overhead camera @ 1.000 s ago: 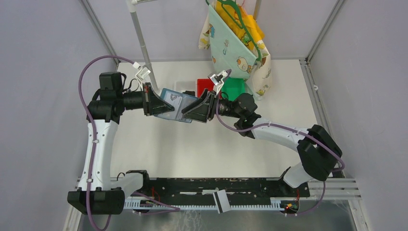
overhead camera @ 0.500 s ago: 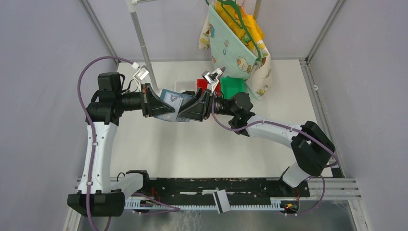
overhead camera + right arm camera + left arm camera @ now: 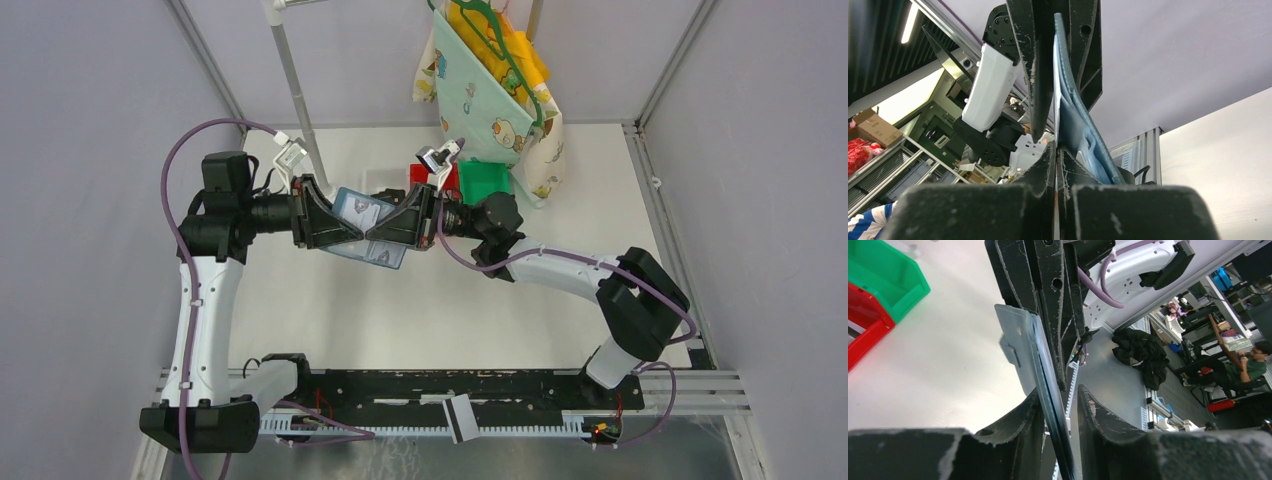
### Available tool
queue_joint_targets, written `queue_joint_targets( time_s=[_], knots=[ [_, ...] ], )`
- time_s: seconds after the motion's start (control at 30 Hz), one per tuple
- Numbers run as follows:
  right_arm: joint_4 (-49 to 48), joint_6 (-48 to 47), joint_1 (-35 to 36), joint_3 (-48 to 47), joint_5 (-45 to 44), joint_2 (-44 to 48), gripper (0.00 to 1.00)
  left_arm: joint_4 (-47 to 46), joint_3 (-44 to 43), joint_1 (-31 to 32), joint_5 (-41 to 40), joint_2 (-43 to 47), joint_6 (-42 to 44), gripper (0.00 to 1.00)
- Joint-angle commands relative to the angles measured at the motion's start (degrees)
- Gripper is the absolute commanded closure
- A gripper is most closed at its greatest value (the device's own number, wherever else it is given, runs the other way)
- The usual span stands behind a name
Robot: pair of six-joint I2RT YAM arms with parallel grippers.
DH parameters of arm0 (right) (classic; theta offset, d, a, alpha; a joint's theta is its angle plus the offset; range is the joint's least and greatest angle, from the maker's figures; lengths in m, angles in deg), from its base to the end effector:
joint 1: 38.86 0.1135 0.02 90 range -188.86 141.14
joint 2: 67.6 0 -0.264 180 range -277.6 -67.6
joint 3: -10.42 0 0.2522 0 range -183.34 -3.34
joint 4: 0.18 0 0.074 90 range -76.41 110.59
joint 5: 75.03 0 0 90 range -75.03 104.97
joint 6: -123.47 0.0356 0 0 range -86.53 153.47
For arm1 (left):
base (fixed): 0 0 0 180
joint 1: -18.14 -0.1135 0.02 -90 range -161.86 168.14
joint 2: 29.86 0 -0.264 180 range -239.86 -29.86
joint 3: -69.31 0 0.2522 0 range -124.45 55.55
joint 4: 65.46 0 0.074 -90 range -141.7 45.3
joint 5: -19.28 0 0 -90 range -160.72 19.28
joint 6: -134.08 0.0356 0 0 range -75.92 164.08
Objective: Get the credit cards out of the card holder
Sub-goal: Remove the credit card from the card holder.
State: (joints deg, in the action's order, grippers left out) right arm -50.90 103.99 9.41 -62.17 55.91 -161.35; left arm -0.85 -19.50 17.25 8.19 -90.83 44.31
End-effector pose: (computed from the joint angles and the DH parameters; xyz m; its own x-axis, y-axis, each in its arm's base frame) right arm 0.2224 0.2844 0.3357 -0.7796 0.1958 -0.5948 -0.6241 -0.3213 0.7122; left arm 0.1802 -0.0321 0.4137 -0.5954 -0.0085 -0.8034 0.7854 0.2046 -0.5842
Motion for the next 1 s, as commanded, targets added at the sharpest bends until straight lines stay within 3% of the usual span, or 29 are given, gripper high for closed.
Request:
queue_joint_targets(
  time_s=[0.0,0.23,0.73,0.8,0.97],
  knots=[
    [-6.0,0.8,0.0,0.1,0.4,0.9,1.00,-1.0,-2.0,0.2,5.9,0.5,-2.1,0.64],
    [-5.5,-1.3,-0.1,2.9,-0.1,2.8,1.00,-0.5,-3.5,0.2,6.5,-1.0,-2.7,0.85],
    [-7.2,-2.3,0.1,7.3,-1.1,4.9,0.99,0.3,-4.9,0.1,5.8,-1.2,-2.2,0.89],
    [-7.7,-1.9,0.0,6.7,-1.0,4.7,0.90,0.3,-4.8,0.2,4.8,-1.0,-2.0,0.98],
    [-8.2,-0.7,0.5,4.2,-1.4,3.9,0.69,0.3,-4.4,0.2,0.4,-0.5,-1.1,0.98]
  ],
)
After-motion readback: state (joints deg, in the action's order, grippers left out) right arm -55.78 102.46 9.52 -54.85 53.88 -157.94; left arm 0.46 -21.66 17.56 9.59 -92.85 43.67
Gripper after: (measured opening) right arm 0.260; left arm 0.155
